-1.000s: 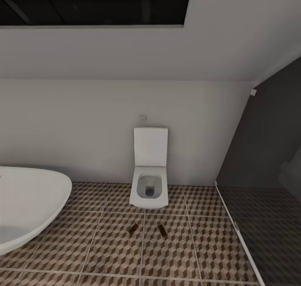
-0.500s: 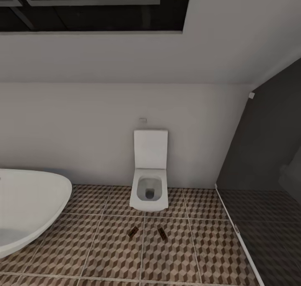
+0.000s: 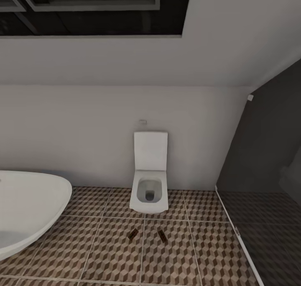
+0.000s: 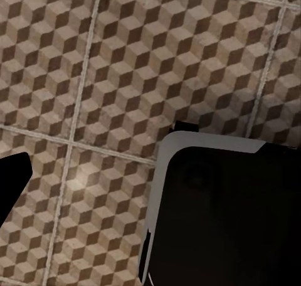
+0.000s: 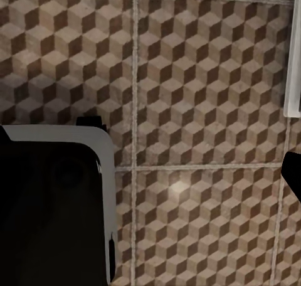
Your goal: Take the four mousetraps from the cabinet in the bathroom and place them on the bathroom floor. Make sure all four end up on the same floor surface, and ensure that at least two of them are either under or directly next to the same bathroom sink.
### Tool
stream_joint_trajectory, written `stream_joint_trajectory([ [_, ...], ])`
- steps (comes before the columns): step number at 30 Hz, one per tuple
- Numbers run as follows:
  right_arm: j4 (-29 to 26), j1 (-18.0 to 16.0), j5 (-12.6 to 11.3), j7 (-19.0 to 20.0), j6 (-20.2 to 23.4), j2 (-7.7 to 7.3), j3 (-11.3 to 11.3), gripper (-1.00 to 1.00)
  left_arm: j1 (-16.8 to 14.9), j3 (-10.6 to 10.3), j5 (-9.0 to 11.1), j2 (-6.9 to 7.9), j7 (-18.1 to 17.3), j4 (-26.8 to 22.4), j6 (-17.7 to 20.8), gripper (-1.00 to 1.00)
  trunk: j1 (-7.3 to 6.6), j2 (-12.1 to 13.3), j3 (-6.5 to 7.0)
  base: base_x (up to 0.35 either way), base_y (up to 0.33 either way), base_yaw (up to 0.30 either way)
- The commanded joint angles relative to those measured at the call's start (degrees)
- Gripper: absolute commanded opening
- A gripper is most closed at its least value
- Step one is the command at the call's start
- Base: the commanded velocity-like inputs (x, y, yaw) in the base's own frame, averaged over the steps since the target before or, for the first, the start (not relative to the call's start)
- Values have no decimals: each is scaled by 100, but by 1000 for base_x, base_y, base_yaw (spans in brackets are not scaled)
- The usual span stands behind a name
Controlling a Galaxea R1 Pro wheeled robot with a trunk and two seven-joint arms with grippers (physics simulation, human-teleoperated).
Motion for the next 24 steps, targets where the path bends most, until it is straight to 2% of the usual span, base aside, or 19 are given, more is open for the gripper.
stream_joint_trajectory([
  [1,9,-6,60,-19,-21,0,-42,100,-9,-49,38,-3,-5,21,-34,100,3,-12,-11,0,0,0],
  [7,9,-6,61,-16,-21,0,-42,100,-9,-49,37,-3,-5,21,-34,100,3,-12,-8,-60,49,0],
  [19,9,-6,58,-16,-21,0,-42,100,-10,-49,32,-4,-5,21,-34,100,3,-12,-7,-214,167,0],
  [24,9,-6,63,-14,-14,0,-38,100,-9,-49,30,-4,-5,21,-34,100,3,-12,-7,-51,43,0],
])
